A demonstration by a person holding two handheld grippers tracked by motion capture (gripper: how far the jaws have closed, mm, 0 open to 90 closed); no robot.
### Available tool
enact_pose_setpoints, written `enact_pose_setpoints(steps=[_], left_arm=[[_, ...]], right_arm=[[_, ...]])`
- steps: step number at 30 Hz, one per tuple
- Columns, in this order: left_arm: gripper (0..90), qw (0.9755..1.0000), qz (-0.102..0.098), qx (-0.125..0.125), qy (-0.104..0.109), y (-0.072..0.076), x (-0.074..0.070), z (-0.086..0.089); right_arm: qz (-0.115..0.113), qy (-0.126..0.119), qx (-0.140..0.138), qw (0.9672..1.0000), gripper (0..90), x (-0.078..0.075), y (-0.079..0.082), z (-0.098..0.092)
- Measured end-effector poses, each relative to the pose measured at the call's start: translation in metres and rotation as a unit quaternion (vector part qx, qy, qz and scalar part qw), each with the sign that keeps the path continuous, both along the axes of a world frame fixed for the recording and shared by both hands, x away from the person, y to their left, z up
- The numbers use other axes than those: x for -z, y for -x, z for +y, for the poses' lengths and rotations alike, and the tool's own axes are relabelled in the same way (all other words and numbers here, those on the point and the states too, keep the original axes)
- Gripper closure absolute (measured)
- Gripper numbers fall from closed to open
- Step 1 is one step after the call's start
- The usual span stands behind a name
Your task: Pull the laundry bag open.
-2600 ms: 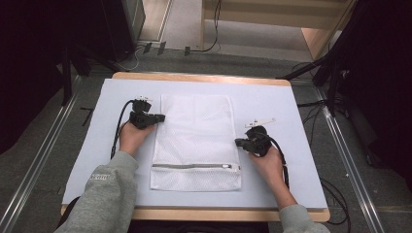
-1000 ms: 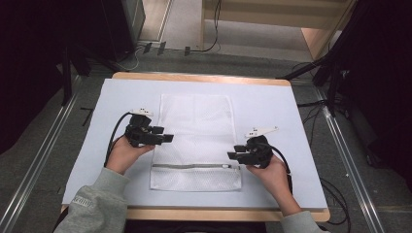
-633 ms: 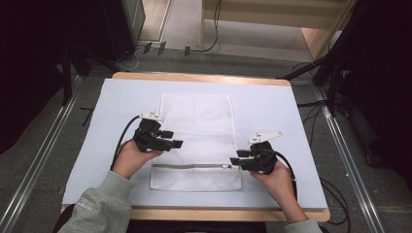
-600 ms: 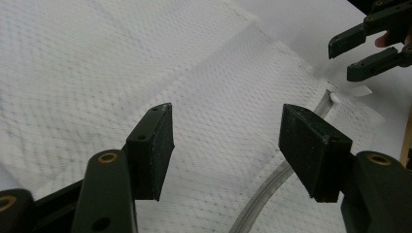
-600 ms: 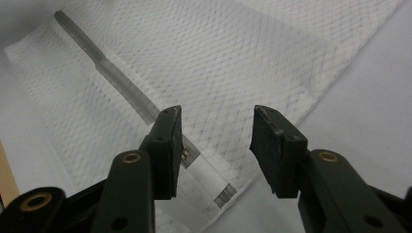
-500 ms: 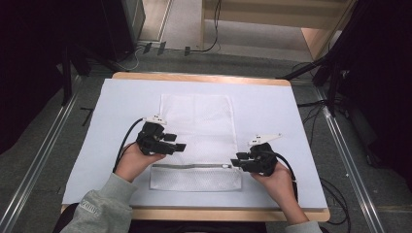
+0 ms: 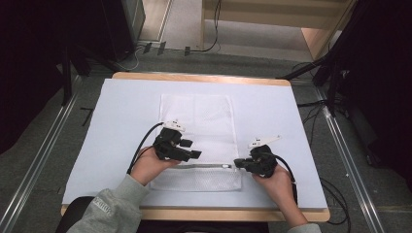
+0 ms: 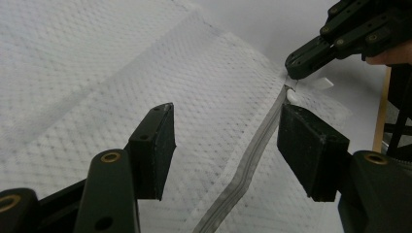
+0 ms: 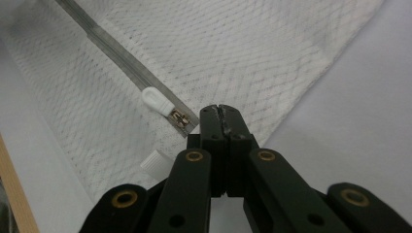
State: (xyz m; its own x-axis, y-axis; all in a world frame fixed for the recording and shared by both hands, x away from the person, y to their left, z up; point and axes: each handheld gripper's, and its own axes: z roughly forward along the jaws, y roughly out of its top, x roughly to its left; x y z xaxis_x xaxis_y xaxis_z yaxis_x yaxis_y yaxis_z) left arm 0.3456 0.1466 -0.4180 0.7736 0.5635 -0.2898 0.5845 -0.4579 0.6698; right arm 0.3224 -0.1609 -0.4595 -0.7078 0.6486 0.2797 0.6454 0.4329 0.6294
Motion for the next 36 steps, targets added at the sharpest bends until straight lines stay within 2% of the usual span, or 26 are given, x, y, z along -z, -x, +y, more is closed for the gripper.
enact_pose_setpoints(steps=[3,7,11,13,17,20,23,26,28,31,33,35,36], left_arm=[[39.7,1.0000,0.002,0.006,0.005,-0.001,0.002,-0.007],[40.2,0.9998,0.002,0.019,0.000,0.000,0.005,-0.016],[40.6,0.9996,0.003,0.027,-0.002,0.001,0.009,-0.025],[40.8,0.9995,0.003,0.032,-0.002,0.001,0.010,-0.029],[41.9,0.9991,-0.002,0.041,-0.003,0.004,0.013,-0.037],[42.4,0.9989,0.001,0.045,-0.012,0.005,0.017,-0.043],[43.9,0.9988,0.006,0.047,-0.011,0.004,0.021,-0.047],[47.7,0.9984,0.009,0.054,-0.013,0.007,0.024,-0.054],[53.4,0.9987,-0.004,0.050,-0.011,0.010,0.027,-0.058],[63.6,0.9983,0.008,0.058,-0.005,0.012,0.030,-0.065],[70.6,0.9980,0.012,0.061,-0.008,0.013,0.033,-0.068],[74.0,0.9979,0.019,0.063,-0.005,0.012,0.035,-0.069],[74.3,0.9978,0.030,0.059,-0.004,0.011,0.039,-0.071]], right_arm=[[0.001,0.007,-0.005,1.0000,90.0,0.004,0.001,0.005],[-0.001,0.018,-0.011,0.9998,90.0,0.009,-0.001,0.008],[-0.004,0.013,-0.009,0.9999,90.0,0.010,0.000,0.009],[-0.015,0.018,-0.013,0.9997,90.0,0.010,0.002,0.009],[-0.016,0.020,-0.014,0.9996,90.0,0.010,0.002,0.010],[-0.015,0.019,-0.013,0.9996,90.0,0.010,0.002,0.010],[-0.017,0.021,-0.014,0.9995,89.9,0.010,0.002,0.010],[-0.018,0.022,-0.014,0.9995,89.6,0.009,0.002,0.010],[-0.018,0.022,-0.014,0.9995,89.6,0.009,0.002,0.010],[-0.018,0.022,-0.014,0.9995,89.7,0.010,0.002,0.010],[-0.018,0.022,-0.014,0.9995,89.7,0.010,0.002,0.010],[-0.019,0.021,-0.015,0.9995,89.7,0.010,0.002,0.010],[-0.018,0.021,-0.015,0.9995,89.6,0.010,0.002,0.010]])
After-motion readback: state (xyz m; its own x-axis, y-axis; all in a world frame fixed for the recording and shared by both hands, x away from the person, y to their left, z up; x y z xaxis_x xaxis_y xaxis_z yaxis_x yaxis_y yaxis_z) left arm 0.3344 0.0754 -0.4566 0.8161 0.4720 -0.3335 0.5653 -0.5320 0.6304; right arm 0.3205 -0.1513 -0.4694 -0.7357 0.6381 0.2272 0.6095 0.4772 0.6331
